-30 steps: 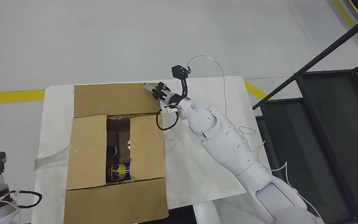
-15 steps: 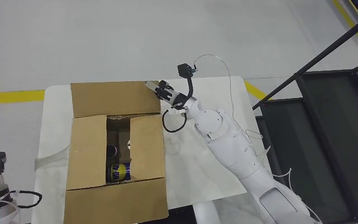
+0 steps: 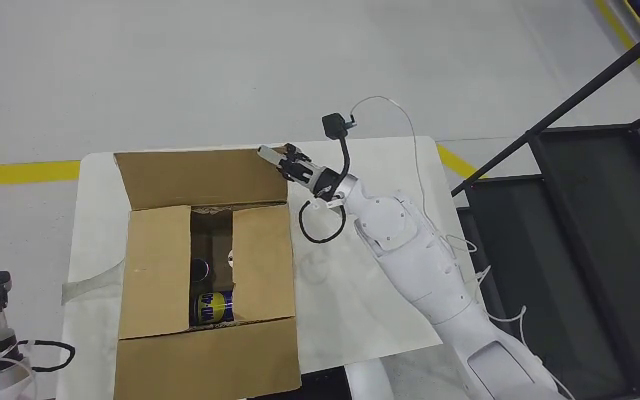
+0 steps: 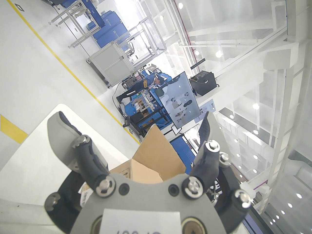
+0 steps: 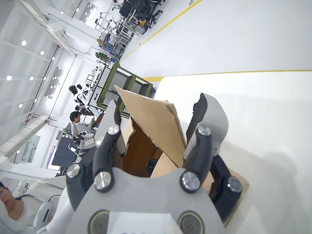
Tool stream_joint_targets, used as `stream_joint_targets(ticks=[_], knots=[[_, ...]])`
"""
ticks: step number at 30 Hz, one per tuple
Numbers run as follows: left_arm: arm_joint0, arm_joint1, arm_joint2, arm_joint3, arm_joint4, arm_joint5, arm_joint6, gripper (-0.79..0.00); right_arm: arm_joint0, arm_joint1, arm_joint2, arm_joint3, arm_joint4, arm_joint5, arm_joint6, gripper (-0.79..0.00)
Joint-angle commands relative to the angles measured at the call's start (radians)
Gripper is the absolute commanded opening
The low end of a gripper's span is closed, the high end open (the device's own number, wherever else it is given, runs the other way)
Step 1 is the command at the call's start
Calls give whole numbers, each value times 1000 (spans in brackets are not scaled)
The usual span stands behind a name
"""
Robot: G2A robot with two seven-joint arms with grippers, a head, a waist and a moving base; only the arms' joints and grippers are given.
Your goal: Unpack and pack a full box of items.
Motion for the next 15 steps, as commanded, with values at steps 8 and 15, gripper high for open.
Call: stream_joint_targets(ticks=[8,15], knots=[[0,0,0,0,0,0,0,0,-25,7,12,-57,9,-25,36,-243],[0,0,0,0,0,0,0,0,-44,17,30,-105,-11,-51,89,-231]])
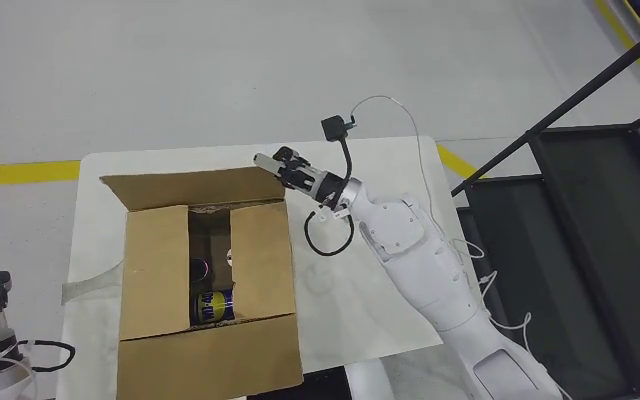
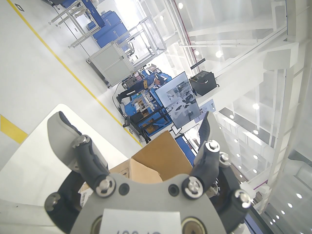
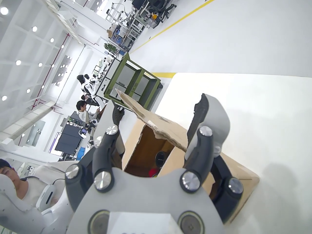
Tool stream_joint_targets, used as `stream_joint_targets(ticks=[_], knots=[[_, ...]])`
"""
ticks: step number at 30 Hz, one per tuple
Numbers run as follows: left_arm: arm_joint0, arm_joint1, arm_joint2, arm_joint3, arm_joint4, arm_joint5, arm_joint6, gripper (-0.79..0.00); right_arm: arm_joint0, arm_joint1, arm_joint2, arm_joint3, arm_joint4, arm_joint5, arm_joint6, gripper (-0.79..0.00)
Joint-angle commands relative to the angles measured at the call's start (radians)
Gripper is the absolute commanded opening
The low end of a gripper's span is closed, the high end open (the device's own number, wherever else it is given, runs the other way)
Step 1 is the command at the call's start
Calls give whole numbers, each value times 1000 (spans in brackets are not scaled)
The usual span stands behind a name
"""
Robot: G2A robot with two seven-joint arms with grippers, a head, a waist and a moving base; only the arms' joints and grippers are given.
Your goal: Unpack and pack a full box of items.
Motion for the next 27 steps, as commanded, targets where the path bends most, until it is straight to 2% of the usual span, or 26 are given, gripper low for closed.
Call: stream_joint_targets(ticks=[1,15,27], knots=[[0,0,0,0,0,0,0,0,-5,4,5,-14,-13,-3,18,-231],[0,0,0,0,0,0,0,0,-44,31,8,-106,-123,-35,185,-179],[0,0,0,0,0,0,0,0,-36,45,-38,-115,-192,-54,310,-200]])
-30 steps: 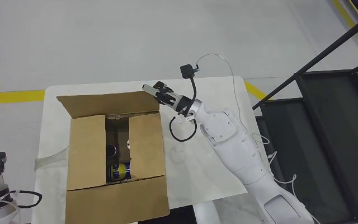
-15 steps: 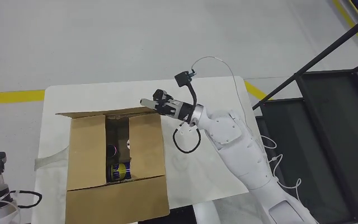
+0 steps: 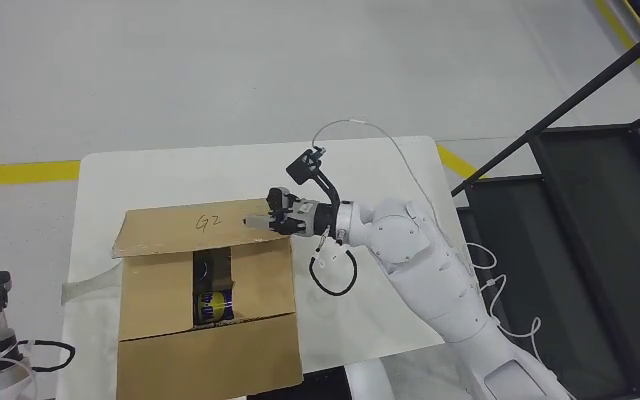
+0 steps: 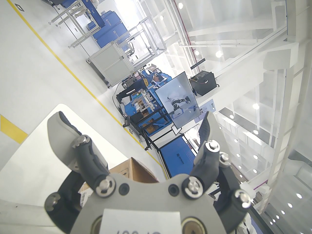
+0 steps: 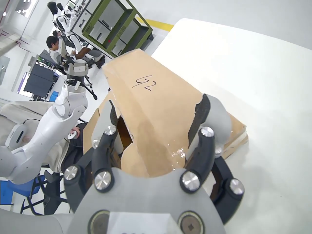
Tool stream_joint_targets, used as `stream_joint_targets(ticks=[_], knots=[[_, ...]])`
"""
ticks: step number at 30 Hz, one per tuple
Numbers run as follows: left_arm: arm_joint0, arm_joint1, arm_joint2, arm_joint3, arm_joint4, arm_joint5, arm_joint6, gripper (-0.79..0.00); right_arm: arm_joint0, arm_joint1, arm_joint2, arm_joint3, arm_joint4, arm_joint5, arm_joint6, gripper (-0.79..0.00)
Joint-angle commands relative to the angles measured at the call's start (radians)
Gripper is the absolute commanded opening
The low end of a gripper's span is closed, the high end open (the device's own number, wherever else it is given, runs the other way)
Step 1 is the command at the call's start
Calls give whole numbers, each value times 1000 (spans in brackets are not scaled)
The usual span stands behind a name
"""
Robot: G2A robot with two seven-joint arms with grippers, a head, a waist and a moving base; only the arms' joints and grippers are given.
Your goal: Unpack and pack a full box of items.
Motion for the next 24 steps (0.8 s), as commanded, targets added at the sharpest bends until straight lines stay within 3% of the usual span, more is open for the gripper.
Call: stream_joint_targets(ticks=[1,6,17,24], knots=[[0,0,0,0,0,0,0,0,3,0,-9,4,-3,3,6,-203],[0,0,0,0,0,0,0,0,16,1,-38,20,-35,29,13,-280],[0,0,0,0,0,0,0,0,42,-5,-112,46,-39,43,17,-286],[0,0,0,0,0,0,0,0,35,-1,-97,32,50,-3,17,-277]])
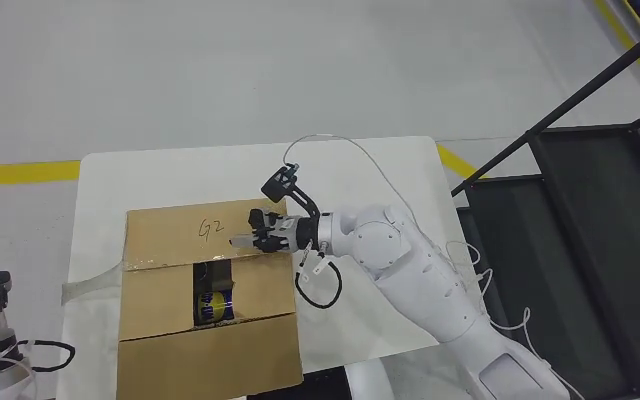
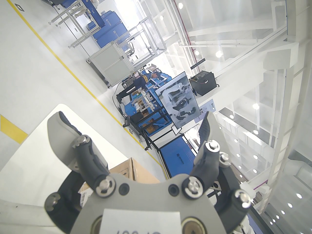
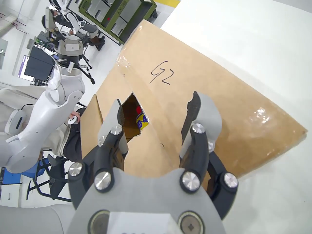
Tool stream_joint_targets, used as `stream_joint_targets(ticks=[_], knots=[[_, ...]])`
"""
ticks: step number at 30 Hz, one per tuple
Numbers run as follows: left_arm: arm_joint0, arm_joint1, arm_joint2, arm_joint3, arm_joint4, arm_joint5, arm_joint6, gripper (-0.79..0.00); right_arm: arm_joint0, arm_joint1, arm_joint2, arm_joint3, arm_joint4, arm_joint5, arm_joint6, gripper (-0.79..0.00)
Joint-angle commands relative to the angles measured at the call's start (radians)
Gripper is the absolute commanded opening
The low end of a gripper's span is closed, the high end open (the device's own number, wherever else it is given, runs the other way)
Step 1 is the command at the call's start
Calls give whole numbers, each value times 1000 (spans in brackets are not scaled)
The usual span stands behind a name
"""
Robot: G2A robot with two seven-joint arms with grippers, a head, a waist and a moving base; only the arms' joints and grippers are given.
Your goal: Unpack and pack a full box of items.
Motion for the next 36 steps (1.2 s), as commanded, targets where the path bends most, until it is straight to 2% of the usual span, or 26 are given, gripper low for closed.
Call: stream_joint_targets(ticks=[1,8,13,19,23,27,29,36], knots=[[0,0,0,0,0,0,0,0,-4,2,6,-1,29,-14,3,-280],[0,0,0,0,0,0,0,0,7,4,-17,21,-30,32,4,-314],[0,0,0,0,0,0,0,0,5,7,-6,10,41,-10,14,-299],[0,0,0,0,0,0,0,0,0,12,-12,13,10,13,22,-274],[0,0,0,0,0,0,0,0,-12,18,-1,-1,45,-13,36,-228],[0,0,0,0,0,0,0,0,-21,25,21,-13,57,-19,41,-12],[0,0,0,0,0,0,0,0,-25,28,47,-14,70,0,8,0],[0,0,0,0,0,0,0,0,-25,28,47,-14,70,0,8,0]])
